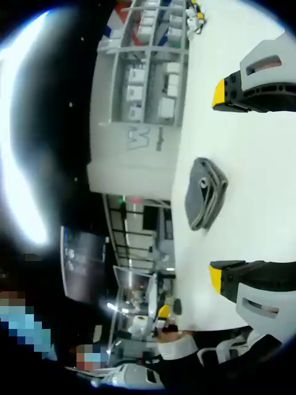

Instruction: Open the folded towel by lifting each exposed corner and separating the folded layers until the towel lies flat within the target outline without major curled edges

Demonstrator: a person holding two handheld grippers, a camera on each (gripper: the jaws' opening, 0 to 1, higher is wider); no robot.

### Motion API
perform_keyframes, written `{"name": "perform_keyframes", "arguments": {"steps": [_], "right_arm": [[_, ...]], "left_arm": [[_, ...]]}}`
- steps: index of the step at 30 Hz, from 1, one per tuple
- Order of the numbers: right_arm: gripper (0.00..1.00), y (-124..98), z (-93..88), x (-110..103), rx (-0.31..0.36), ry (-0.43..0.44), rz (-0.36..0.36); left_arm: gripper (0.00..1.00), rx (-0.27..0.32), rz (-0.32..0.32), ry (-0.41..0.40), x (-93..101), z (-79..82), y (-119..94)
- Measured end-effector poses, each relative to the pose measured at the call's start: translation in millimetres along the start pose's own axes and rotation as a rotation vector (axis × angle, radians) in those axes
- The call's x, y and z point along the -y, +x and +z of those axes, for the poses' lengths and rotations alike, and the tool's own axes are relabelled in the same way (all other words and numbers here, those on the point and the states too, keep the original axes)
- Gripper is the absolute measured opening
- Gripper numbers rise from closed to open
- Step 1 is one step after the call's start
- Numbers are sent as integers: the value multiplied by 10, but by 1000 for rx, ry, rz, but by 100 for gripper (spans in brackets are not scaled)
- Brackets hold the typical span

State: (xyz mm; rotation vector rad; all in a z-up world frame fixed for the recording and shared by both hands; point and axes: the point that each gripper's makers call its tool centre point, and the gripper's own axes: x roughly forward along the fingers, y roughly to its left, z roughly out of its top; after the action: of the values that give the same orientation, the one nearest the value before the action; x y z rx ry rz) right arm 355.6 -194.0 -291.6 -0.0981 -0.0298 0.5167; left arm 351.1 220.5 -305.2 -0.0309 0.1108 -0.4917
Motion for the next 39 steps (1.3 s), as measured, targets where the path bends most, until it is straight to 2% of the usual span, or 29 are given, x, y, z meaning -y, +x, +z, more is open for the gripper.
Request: {"name": "perform_keyframes", "arguments": {"steps": [4,7,9,14,18,22,26,30,33,36,39], "right_arm": [[100,250,85,77,19,24,30],[100,299,-49,111,-31,-10,25],[100,300,-137,156,-60,-24,8],[100,286,-223,251,-66,20,-30],[100,340,-259,246,-69,51,-36],[100,394,-235,173,-86,12,-21],[100,403,-296,144,-108,12,-20],[100,501,-326,144,-121,29,-37],[100,615,-303,80,-111,40,-33],[100,715,-300,16,-112,11,-24],[100,747,-325,-1,-114,-12,-11]], "left_arm": [[100,7,15,22,-55,38,94],[100,9,22,38,-115,10,195],[100,-16,24,39,-154,-40,284],[100,-53,0,41,-165,-73,450],[100,-52,-6,52,-149,-47,439],[100,-49,0,81,-98,-50,367],[100,-52,15,115,-137,-79,336],[100,-40,-11,133,-199,-83,400],[100,-72,-35,104,-245,-124,476],[100,-54,-38,94,-226,-82,472],[100,-36,-11,106,-166,-56,420]]}}
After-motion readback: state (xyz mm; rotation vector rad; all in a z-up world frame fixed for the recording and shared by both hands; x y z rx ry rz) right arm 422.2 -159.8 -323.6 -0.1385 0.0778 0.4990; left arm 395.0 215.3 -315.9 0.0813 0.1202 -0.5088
